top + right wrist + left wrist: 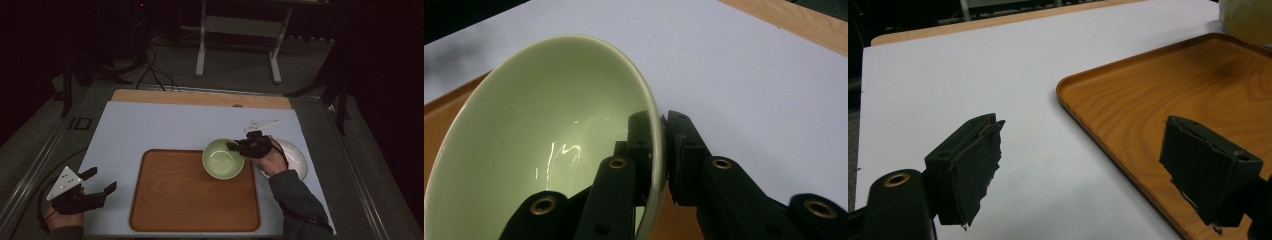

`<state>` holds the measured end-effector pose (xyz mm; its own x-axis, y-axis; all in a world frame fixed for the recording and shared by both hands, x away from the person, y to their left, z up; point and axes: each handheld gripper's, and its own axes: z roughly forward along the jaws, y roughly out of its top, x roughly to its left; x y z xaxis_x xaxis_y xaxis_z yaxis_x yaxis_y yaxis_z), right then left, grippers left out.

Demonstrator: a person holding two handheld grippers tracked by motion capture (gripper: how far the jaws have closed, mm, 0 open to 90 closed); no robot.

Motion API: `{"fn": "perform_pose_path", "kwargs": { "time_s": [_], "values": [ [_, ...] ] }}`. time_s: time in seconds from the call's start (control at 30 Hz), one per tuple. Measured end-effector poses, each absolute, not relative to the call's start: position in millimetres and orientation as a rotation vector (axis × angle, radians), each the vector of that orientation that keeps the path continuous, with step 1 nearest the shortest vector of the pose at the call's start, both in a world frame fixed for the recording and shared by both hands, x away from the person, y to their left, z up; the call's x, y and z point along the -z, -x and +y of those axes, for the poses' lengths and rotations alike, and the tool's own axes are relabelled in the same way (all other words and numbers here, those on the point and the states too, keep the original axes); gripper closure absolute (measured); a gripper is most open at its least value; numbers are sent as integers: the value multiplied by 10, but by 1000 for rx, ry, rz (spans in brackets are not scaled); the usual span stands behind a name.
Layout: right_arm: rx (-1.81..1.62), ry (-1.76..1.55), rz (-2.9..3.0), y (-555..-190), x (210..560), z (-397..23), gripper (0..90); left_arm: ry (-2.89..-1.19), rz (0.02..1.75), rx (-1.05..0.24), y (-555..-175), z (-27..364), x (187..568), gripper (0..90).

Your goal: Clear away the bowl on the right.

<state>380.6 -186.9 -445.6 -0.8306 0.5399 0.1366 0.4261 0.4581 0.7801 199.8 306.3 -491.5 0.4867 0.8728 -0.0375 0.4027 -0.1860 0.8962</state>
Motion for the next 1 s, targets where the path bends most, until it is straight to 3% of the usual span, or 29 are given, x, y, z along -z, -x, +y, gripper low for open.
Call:
{"fn": "perform_pose_path", "kwargs": {
  "time_s": [1.0],
  "values": [
    [-1356,-814,2603,-3749,4506,-1654,811,-1784,1080,-625,-1993,3071,4915,160]
  ]
}}
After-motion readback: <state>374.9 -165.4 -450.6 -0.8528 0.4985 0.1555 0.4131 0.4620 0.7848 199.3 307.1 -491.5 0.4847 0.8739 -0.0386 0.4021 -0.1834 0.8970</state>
